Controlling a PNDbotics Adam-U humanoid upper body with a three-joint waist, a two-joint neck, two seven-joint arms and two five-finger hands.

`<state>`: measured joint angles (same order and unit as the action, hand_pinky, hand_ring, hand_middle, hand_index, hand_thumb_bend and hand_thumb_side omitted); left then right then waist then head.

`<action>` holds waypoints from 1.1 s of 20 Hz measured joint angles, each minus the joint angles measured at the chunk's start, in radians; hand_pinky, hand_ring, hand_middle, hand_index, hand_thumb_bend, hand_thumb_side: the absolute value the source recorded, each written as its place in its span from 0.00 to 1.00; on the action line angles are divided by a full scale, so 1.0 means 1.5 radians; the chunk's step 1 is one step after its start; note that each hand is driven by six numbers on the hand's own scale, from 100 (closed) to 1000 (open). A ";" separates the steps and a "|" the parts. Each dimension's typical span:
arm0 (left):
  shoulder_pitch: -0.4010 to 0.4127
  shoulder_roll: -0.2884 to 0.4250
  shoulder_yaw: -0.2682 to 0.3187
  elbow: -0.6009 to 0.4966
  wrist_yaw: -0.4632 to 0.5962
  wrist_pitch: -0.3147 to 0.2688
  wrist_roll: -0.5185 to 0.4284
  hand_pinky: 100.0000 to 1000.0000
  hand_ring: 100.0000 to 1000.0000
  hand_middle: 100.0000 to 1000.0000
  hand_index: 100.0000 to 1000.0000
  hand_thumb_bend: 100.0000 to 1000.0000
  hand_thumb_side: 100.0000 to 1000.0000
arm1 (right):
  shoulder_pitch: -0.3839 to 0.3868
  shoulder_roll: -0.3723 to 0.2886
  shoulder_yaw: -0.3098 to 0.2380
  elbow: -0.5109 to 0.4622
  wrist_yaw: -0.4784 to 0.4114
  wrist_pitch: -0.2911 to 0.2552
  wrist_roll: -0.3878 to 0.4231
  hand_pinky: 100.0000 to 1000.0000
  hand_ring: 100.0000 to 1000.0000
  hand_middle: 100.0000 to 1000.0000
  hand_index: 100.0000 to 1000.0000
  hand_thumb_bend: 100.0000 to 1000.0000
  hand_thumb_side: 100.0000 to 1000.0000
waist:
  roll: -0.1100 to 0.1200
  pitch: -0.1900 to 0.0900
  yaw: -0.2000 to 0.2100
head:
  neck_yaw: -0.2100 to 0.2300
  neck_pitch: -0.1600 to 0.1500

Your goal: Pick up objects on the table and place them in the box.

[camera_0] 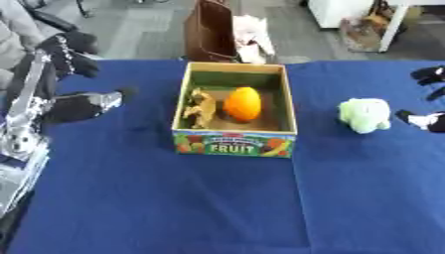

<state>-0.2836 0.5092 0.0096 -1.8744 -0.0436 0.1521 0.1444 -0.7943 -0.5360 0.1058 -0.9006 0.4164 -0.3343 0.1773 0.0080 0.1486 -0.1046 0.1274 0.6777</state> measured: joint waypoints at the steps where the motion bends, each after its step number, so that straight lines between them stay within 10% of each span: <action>1: 0.003 0.000 0.000 0.000 0.000 0.000 0.000 0.54 0.52 0.56 0.71 0.78 0.00 | -0.006 0.006 0.000 0.014 0.009 -0.003 -0.002 0.59 0.80 0.76 0.82 0.42 0.07 | 0.001 0.000 0.001 | -0.002 0.000; 16: 0.018 -0.024 -0.007 0.011 -0.001 0.003 -0.027 0.53 0.51 0.55 0.72 0.79 0.01 | -0.058 0.082 -0.020 0.143 0.113 -0.017 -0.055 0.60 0.80 0.76 0.82 0.41 0.08 | 0.006 0.000 0.011 | -0.016 0.006; 22: 0.018 -0.030 -0.015 0.014 -0.002 0.003 -0.039 0.53 0.51 0.55 0.72 0.79 0.01 | -0.072 0.097 -0.034 0.168 0.146 0.000 -0.100 0.78 0.91 0.83 0.84 0.42 0.11 | 0.008 0.003 0.021 | -0.022 0.006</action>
<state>-0.2563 0.4648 -0.0133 -1.8527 -0.0461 0.1564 0.0858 -0.9019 -0.3899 0.0555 -0.6479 0.6359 -0.3339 0.0274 0.0208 0.1529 -0.0730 0.0941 0.6863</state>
